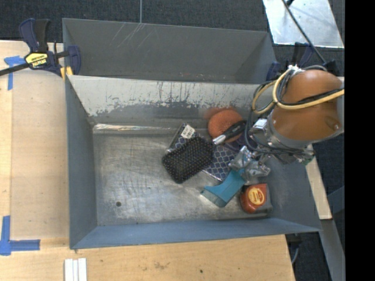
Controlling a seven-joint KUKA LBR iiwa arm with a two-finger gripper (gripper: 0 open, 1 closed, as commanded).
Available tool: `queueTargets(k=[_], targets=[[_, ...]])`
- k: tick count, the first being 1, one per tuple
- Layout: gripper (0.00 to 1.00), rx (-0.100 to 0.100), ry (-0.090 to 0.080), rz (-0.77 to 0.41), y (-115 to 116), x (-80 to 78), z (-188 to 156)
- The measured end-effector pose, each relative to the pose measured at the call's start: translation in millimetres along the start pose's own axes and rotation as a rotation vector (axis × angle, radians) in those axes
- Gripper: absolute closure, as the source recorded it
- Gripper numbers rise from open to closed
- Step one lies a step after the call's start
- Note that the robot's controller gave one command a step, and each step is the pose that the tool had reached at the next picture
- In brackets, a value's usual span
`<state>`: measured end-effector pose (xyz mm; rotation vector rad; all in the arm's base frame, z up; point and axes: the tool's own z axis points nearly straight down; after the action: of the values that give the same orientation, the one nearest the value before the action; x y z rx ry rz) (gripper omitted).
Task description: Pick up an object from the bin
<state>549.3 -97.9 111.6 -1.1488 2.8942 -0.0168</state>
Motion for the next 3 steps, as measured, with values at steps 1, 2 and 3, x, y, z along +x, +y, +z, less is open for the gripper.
queueTargets(k=[1, 2, 3], targets=[[1.0, 0.0, 0.0, 0.0, 0.0, 0.0, 0.0], [1.0, 0.0, 0.0, 0.0, 0.0, 0.0, 0.0], [0.0, 0.004, 0.0, -0.001, 2.2, 8.2, 19.5]])
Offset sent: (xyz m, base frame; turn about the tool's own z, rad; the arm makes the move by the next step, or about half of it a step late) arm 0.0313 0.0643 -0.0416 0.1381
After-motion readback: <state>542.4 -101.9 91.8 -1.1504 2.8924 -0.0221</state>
